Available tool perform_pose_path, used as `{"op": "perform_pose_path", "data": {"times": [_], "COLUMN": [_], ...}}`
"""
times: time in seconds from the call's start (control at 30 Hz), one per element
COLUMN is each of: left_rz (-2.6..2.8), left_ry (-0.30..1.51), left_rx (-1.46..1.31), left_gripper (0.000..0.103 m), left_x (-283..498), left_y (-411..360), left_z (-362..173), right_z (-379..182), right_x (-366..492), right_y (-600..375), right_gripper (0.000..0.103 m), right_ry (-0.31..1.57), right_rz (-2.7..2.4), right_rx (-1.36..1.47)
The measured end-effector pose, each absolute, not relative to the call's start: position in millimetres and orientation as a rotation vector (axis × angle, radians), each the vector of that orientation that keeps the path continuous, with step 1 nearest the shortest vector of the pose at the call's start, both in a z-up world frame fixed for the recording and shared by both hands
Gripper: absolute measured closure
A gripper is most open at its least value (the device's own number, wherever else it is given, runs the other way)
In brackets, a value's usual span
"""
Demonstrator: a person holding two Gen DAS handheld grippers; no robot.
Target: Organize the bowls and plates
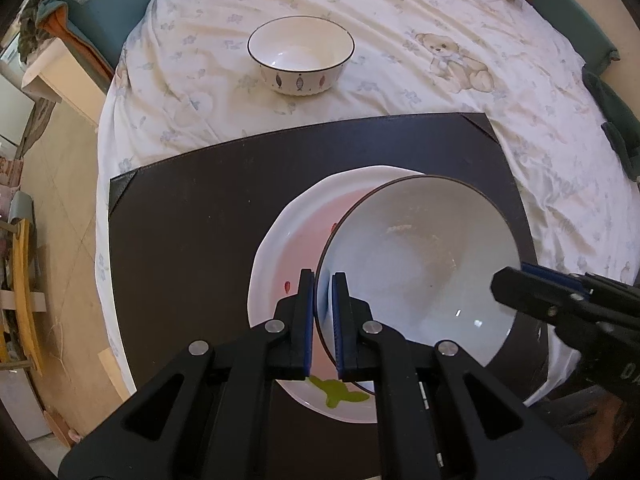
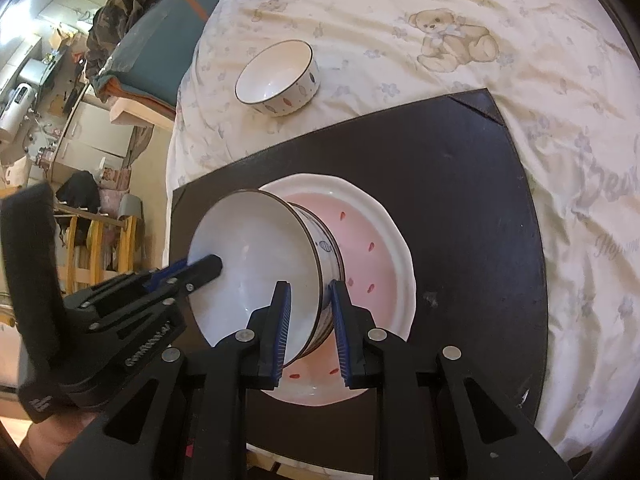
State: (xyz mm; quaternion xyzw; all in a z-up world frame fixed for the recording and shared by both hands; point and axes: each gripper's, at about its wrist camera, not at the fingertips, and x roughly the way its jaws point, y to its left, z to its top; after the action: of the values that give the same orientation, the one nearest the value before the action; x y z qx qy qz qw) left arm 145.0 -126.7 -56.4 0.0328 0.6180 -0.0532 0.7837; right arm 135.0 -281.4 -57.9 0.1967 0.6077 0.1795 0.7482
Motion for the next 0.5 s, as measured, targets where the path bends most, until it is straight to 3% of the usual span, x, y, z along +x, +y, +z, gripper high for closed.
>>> {"op": "perform_pose_path", "data": {"times": [0.5], "left_rz": [-0.111], "left_ry": [1.326], "left_rx": [0.090], "left_gripper": [0.094], "left_x": [144], "left_y": [-128], "left_z": [-54], "right_z": [-67], "right_x": [137], "right_y": [-279], "right_gripper": [0.081], "right_ry": [1.364], "right_rz": [0.366], "right_rx": [0.429]}}
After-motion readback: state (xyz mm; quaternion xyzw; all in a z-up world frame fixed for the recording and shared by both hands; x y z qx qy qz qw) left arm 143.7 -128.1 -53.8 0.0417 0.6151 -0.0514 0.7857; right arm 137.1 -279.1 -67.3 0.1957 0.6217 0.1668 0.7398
